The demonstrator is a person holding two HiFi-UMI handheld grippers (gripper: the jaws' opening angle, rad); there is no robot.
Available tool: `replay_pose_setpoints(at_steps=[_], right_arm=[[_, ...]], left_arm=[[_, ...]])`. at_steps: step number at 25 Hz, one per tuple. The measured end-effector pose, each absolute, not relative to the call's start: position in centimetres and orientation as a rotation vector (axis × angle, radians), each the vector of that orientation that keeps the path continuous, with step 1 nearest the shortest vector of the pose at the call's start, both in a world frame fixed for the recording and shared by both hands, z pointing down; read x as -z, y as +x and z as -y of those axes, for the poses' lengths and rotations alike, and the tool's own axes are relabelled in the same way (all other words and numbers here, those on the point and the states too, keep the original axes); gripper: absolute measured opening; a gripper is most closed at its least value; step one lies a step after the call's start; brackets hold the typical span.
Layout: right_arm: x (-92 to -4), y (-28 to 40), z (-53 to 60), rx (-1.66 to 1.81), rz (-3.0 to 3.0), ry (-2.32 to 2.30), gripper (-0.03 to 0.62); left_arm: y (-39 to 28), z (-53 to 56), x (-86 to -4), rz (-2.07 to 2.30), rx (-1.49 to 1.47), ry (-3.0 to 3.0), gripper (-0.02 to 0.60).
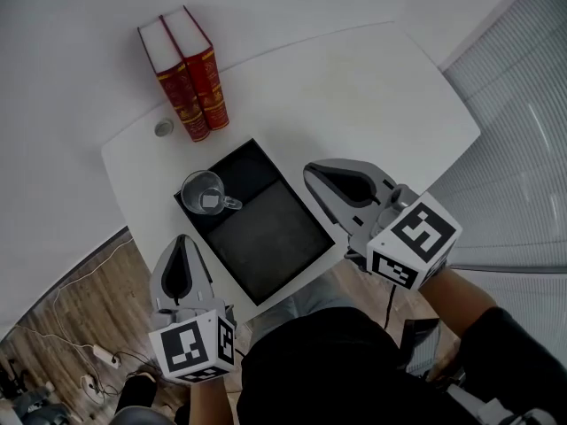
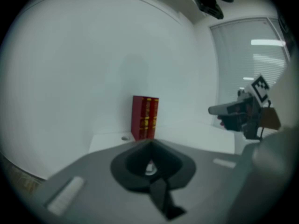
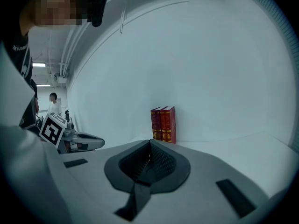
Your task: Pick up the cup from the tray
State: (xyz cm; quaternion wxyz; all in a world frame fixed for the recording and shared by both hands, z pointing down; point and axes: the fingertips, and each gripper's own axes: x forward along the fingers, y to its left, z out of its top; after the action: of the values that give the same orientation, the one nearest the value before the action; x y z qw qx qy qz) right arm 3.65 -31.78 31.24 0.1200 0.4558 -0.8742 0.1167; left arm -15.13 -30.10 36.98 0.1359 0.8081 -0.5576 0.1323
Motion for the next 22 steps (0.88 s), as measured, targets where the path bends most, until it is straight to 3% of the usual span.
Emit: replay_pose_setpoints(at_steps=[12,18,22], right_arm=[[-33.7,4.0,31.5,-0.403,2.505,1.323,0.014],[-34.5,4.7,31.7,-0.418,2.479,1.314,0.014],[-34.5,4.9,32.0,-0.41,2.472,1.313,0.014]], left_arm=[[-13.8,31.2,-40.9,1.591,-0.465,2.331,0.009],[-13.4,32.3,-43.1,1.598,-0.535,2.321,0.112],[-13.2,33.1,-44.4,1.591,-0.553,2.316,0.223]])
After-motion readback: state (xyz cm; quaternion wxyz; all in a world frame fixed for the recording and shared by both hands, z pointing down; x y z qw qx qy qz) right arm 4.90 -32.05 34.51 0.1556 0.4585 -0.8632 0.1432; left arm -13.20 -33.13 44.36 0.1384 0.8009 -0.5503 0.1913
